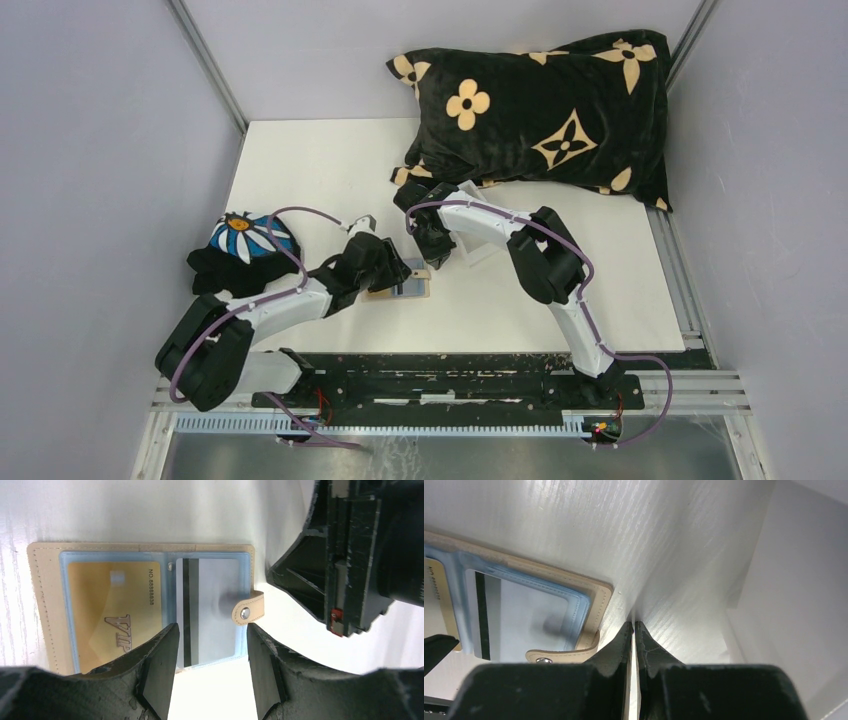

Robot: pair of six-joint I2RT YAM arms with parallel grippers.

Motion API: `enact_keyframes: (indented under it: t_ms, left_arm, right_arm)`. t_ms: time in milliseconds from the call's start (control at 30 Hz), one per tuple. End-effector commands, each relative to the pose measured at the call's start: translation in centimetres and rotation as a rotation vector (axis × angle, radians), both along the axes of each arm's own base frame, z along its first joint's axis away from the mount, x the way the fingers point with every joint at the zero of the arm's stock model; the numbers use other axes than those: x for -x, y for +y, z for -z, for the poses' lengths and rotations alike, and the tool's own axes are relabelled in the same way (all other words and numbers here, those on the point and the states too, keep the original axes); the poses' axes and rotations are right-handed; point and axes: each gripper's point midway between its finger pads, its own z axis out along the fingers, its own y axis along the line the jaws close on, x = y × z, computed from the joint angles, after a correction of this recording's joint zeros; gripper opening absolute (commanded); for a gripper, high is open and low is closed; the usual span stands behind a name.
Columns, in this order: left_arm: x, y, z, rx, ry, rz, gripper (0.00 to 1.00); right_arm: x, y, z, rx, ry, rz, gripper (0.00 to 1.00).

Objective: Put the credit cards into the card holder
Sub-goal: Insert the credit card into the card holder.

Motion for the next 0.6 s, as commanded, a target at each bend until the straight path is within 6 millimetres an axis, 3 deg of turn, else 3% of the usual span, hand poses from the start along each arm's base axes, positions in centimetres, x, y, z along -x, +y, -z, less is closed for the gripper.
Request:
enact_keyframes:
  t_ms: [0,567]
  left_arm:
    - [-1.0,-0.1,-2.4,0.018,-0.118,0.021,0.6]
    - [0.5,0.8,0.3,-0.059,-0.04,0.064,0.56]
  right_arm:
    - [-0.5,2.4,-1.2,-0.101,-0.038,-0.01,0.1]
    - [-0.4,2.7,-0.8,-0.107,-0.028,-0.006,0.1]
